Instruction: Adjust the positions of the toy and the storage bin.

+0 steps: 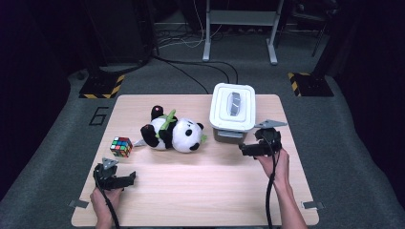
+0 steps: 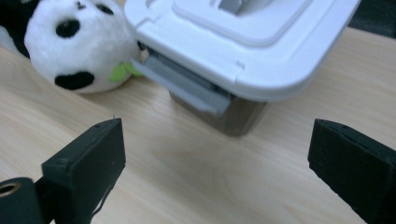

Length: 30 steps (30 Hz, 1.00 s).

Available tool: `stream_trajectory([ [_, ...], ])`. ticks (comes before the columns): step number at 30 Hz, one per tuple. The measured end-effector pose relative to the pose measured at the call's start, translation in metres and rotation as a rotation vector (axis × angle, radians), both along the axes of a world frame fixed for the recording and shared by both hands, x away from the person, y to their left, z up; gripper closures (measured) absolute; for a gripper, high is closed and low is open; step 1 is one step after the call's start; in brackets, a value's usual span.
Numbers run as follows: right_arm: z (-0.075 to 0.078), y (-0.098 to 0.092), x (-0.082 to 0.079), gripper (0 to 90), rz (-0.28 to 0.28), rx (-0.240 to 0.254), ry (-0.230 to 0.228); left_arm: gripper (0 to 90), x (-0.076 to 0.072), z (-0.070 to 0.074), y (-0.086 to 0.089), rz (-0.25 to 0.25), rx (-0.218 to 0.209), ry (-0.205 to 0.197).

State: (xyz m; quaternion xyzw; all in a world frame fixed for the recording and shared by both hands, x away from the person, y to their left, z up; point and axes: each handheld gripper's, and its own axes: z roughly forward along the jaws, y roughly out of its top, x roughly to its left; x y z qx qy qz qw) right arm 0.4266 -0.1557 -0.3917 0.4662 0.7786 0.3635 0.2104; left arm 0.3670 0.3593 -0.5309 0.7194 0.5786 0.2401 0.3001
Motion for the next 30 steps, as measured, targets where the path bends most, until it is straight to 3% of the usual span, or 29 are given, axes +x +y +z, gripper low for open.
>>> stream_trajectory([
  [2, 0.002, 0.002, 0.003, 3.5, -0.004, 0.006, 0.001, 0.0, 0.0, 0.0, 0.0, 0.001, 0.0, 0.0],
  [7, 0.015, 0.014, 0.029, 5.6, -0.005, -0.008, -0.005, 0.0, 0.0, 0.0, 0.0, 0.0, 0.0, 0.001],
  [13, 0.019, 0.025, 0.05, 9.9, -0.005, -0.03, -0.013, 0.0, 0.0, 0.0, 0.0, 0.0, 0.0, 0.001],
  [19, 0.021, 0.038, 0.072, 14.4, -0.028, -0.048, 0.01, 0.0, 0.0, 0.0, 0.0, 0.0, -0.001, 0.0],
  [26, 0.016, 0.044, 0.1, 30.3, -0.098, -0.048, 0.007, 0.0, 0.0, 0.0, 0.0, -0.001, -0.001, 0.0],
  [30, 0.015, 0.046, 0.109, 34.5, -0.119, -0.055, 0.003, 0.0, 0.0, 0.0, 0.0, 0.001, 0.002, -0.001],
])
